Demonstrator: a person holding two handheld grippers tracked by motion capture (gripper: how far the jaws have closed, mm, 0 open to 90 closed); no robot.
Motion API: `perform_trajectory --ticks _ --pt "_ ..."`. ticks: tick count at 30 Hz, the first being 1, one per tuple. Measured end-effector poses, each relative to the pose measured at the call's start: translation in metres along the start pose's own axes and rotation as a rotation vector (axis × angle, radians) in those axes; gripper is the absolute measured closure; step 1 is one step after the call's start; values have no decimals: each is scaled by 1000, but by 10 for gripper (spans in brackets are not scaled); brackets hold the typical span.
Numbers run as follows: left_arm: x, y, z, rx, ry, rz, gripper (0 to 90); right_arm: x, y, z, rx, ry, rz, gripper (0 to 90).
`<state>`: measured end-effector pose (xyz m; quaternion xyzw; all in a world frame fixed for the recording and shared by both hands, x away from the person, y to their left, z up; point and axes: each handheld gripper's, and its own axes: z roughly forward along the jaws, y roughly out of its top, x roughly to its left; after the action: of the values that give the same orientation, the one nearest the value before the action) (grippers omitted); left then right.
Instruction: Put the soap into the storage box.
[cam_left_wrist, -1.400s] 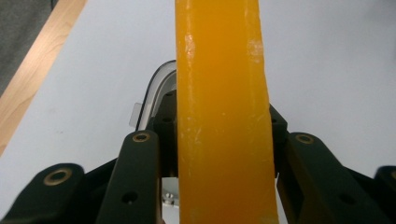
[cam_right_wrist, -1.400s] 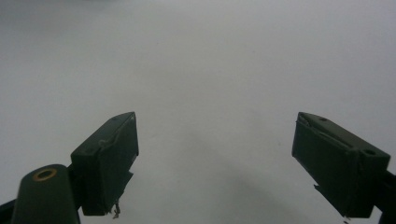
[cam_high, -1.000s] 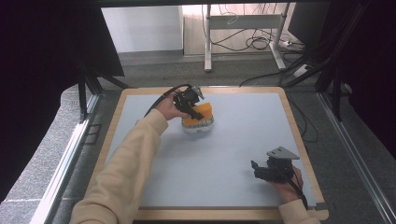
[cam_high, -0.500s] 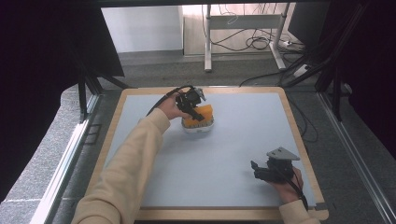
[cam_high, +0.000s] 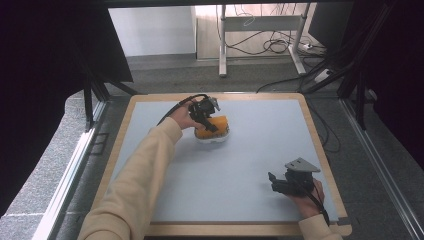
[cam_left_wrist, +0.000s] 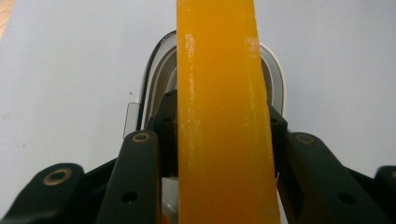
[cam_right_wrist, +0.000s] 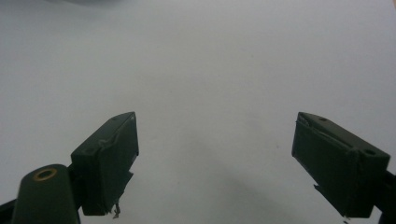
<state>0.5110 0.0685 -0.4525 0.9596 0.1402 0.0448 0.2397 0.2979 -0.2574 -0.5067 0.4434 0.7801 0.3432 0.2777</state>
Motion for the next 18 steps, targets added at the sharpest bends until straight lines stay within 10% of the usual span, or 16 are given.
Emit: perform_trajectory --ticks 8,18 --pt "-2 6 -14 -126 57 11 463 0 0 1 -3 -1 -1 150" --pt "-5 8 -28 -171 94 1 334 0 0 -1 -6 0 -3 153"
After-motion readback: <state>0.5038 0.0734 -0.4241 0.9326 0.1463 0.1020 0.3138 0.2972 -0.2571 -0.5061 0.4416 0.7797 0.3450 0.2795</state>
